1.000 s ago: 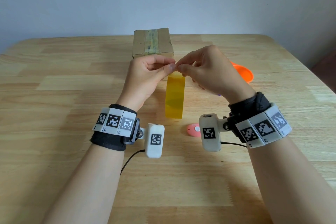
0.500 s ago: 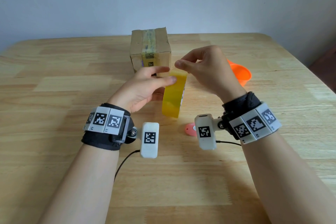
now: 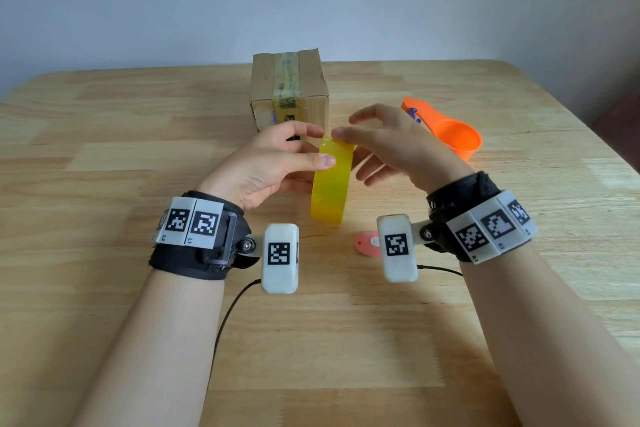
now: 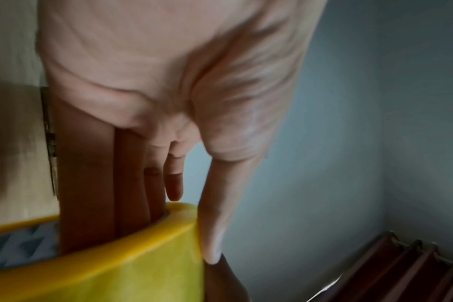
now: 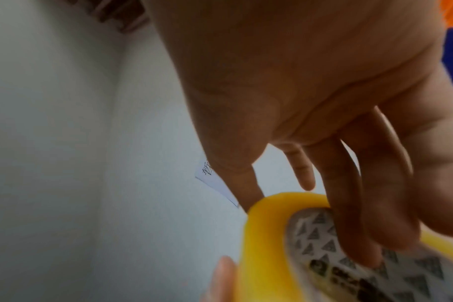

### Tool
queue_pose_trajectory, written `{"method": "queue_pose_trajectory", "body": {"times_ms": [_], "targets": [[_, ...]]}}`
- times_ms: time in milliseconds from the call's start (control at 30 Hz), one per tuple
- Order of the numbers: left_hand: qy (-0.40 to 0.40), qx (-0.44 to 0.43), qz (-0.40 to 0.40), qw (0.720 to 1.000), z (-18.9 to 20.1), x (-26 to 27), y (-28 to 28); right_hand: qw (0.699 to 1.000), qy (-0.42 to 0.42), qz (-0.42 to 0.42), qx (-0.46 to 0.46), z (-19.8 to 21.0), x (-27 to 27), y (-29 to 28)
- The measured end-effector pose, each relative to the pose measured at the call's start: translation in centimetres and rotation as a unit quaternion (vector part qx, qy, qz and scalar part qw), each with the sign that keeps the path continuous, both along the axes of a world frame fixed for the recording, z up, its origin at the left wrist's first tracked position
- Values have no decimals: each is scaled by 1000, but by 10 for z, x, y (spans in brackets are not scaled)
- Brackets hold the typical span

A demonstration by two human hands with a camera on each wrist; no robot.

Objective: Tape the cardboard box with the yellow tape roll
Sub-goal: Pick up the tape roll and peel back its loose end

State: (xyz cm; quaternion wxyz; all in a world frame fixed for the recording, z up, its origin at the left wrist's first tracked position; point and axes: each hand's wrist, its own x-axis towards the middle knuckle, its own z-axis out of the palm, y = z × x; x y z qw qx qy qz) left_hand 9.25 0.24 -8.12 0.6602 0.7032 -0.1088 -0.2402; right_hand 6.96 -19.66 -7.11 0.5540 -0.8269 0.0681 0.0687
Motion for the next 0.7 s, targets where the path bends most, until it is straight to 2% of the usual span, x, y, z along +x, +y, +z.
{"method": "queue_pose_trajectory", "body": {"times_ms": [100, 200, 267, 367, 500, 567, 700], "targets": [[-3, -9, 15, 1000, -4, 1, -6, 995, -32, -28, 92, 0, 2, 1], [15, -37, 46, 998, -6, 1, -14, 993, -69, -36, 93, 0, 3, 0], [28, -55, 81, 995, -5, 1, -16, 994, -92, -44, 23, -3, 5, -4], [17, -36, 140, 989, -5, 4, -14, 985, -100, -51, -128, -12, 11, -15], [15, -25, 161, 986, -6, 5, -12, 959, -47, -47, -276, -22, 10, -29], [15, -17, 160, 987, -5, 3, -13, 947, -16, -38, -319, -25, 10, -32], [10, 4, 177, 984, -9, 6, -13, 944, 4, -21, -328, -29, 7, -29]]}}
